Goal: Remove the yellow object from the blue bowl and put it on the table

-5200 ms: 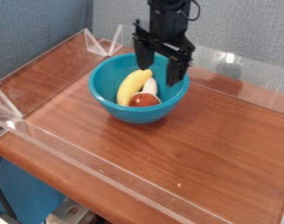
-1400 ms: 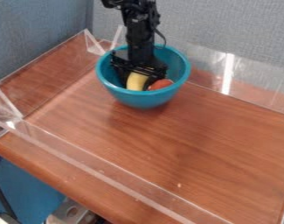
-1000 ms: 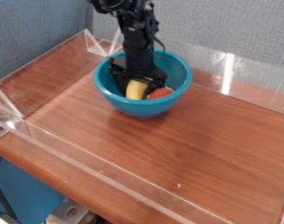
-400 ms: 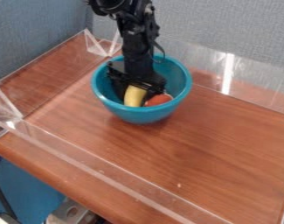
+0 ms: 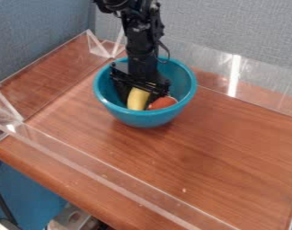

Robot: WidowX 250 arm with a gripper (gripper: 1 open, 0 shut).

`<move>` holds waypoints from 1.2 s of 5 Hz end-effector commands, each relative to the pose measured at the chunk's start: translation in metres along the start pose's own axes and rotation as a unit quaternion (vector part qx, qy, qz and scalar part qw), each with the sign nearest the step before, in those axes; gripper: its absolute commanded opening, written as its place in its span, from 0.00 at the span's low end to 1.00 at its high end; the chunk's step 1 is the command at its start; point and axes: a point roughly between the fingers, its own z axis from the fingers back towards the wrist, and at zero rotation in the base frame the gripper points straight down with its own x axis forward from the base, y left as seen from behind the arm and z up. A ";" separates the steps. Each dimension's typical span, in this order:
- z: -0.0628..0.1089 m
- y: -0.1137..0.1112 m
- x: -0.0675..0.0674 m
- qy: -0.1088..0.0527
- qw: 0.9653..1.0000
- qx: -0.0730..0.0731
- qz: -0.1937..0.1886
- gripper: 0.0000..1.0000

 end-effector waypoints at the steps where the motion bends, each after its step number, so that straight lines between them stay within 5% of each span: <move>1: -0.004 0.015 -0.016 0.018 1.000 -0.012 -0.020 0.00; 2: 0.013 0.020 -0.020 -0.001 0.998 -0.026 -0.056 0.00; 3: 0.035 0.017 -0.013 -0.015 0.998 -0.032 -0.052 0.00; 6: 0.056 0.011 0.000 -0.023 0.999 -0.038 -0.021 0.00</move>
